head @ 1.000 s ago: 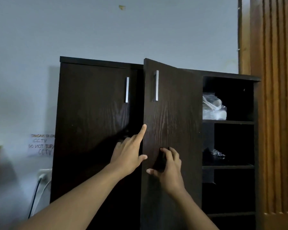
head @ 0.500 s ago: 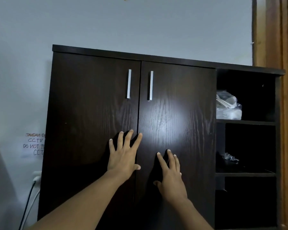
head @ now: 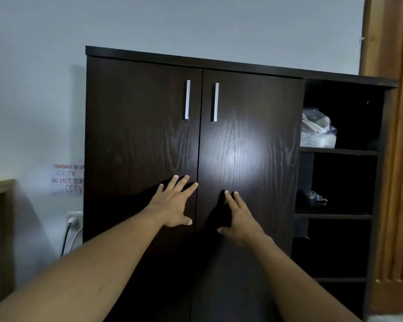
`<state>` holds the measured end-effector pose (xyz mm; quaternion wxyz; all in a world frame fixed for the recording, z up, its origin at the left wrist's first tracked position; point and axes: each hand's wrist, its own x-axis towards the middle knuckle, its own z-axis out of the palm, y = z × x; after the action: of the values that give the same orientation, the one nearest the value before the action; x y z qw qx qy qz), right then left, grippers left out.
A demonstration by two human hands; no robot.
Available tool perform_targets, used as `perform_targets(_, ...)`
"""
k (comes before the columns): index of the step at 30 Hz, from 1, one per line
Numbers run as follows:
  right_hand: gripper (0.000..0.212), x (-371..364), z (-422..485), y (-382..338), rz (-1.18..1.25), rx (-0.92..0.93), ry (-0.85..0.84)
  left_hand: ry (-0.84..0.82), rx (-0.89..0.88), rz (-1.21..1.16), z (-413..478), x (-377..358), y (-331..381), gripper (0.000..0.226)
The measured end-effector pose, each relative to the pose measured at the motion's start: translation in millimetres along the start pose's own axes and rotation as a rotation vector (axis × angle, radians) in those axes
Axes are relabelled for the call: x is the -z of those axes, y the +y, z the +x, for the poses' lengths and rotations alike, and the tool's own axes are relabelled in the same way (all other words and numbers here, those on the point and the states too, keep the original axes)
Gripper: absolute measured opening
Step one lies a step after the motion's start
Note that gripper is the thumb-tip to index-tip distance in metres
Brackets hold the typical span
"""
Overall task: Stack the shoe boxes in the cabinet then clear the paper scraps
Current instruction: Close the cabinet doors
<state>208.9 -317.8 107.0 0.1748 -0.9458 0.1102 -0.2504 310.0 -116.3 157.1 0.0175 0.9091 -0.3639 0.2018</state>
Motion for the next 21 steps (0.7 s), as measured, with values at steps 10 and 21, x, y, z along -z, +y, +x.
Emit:
perform_targets(10,0.113,-83,-168,5,0.167,-0.095,-0.255,-0.359,0.137,-0.448,-186,-108,7,0.121)
perform_targets(21,0.102,-252,-346,52,0.242,-0.268,-0.494,-0.547,0.313,-0.561,-331,-283,31,0.111)
